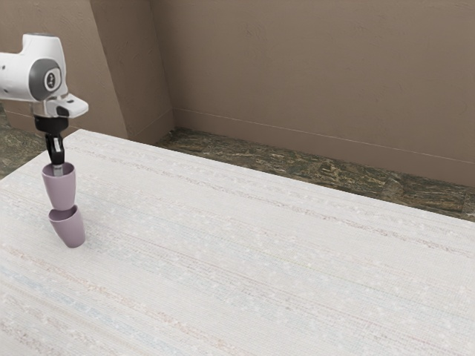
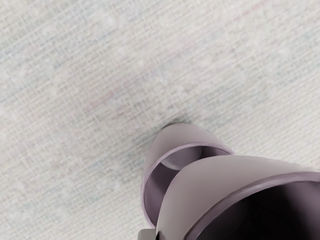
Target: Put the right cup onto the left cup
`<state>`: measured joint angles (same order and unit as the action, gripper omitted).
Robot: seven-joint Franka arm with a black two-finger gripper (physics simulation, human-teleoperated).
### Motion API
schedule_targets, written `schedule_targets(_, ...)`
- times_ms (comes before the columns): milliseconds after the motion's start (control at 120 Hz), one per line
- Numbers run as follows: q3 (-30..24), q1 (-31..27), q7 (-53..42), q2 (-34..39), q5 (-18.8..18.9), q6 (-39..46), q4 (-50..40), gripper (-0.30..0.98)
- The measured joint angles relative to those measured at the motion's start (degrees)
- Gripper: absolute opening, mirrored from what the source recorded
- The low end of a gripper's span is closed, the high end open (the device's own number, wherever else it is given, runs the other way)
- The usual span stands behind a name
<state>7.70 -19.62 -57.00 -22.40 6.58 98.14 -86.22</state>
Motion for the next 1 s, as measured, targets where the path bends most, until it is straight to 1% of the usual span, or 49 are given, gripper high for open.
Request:
schedule_targets(458,-0.4,-0.7,0.1,-4.4,-0.1,0.6,1.3,-0.1)
schedule_targets(708,-0.4,-1.0,0.2,-4.4,-0.5,1.0,0.9,-0.1)
schedule_targets(883,-0.4,-1.3,0.3,-1.9,-1.0,0.8,-0.8,0.28)
schedule_targets(1000,-0.7,-0.8,0.3,-0.2,-1.0,0.7,-1.2,0.45)
